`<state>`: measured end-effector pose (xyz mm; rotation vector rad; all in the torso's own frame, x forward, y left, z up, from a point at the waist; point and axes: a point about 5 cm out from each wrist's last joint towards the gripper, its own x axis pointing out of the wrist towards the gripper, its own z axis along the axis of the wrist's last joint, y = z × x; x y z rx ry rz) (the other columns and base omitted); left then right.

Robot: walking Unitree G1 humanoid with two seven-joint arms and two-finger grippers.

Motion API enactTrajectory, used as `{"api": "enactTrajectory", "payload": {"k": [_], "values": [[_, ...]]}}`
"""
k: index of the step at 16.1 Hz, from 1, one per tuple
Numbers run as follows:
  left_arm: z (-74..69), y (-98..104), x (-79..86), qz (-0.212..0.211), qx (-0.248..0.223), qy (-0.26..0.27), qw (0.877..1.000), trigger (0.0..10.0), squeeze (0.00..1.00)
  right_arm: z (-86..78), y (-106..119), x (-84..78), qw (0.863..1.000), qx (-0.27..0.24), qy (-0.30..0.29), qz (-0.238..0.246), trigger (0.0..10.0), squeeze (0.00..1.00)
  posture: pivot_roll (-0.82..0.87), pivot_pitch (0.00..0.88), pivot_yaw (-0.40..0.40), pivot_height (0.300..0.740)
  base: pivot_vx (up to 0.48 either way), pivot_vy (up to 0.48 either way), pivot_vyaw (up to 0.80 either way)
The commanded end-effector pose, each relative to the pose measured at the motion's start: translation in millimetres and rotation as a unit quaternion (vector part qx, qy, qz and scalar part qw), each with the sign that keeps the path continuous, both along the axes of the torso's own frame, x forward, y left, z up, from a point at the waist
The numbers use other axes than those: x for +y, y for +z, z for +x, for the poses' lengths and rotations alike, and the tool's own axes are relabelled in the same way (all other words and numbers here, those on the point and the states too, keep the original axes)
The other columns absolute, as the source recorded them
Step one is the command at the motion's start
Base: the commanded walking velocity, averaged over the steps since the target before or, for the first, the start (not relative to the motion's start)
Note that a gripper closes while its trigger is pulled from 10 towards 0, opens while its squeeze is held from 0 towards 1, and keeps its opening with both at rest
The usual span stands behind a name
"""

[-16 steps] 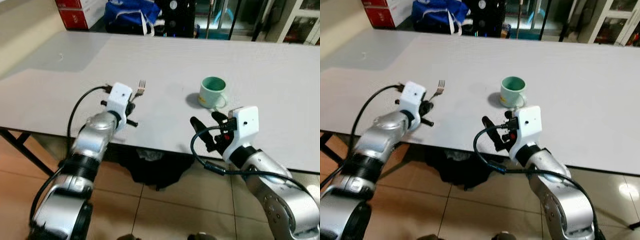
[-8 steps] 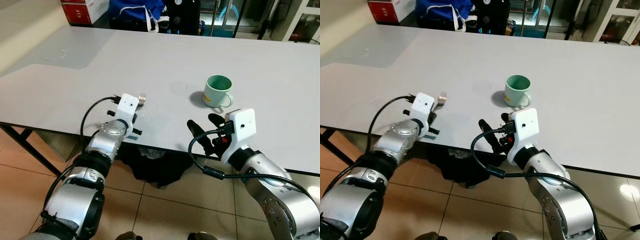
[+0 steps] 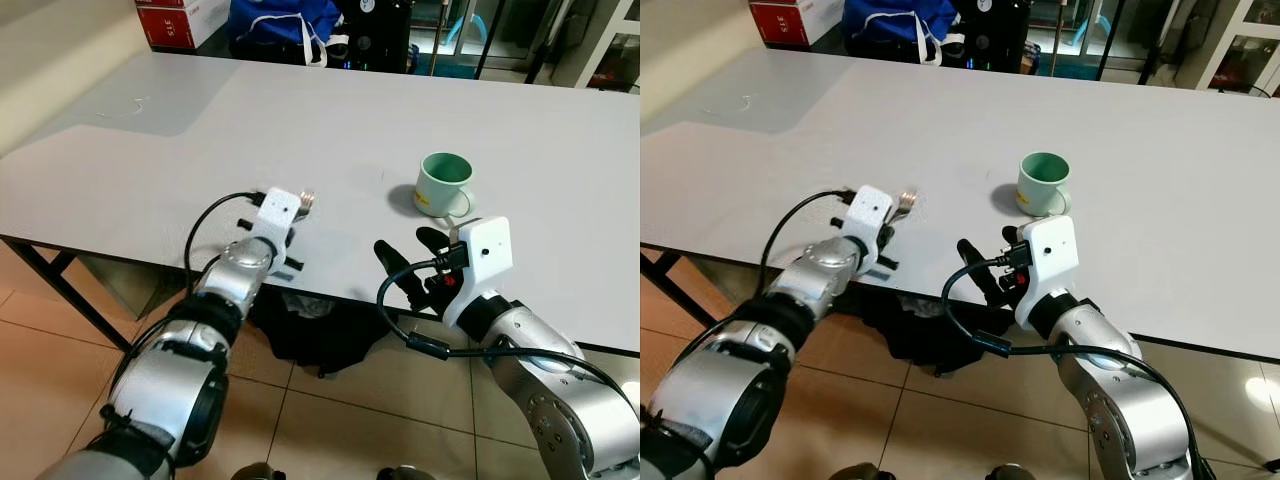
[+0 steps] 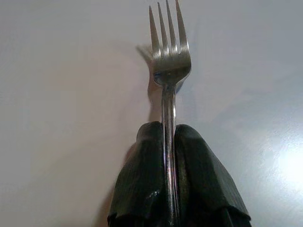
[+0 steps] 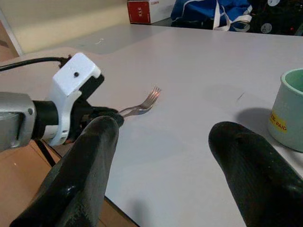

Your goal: Setting the table

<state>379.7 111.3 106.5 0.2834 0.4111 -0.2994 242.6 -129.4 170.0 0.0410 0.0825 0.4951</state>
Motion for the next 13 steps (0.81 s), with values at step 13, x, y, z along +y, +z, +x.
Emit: {"api": "enactTrajectory", "payload": {"k": [13], "values": [[6.1,6.2,0.9,0.010,-0.026,0.031,0.999,10.0,0.00,-0.5,6.2,2.5,1.000,-0.012,0.012,0.003,10.0,0.00,-0.11,0.042,0.059,0.740,0.000,0.000,0.00]]}}
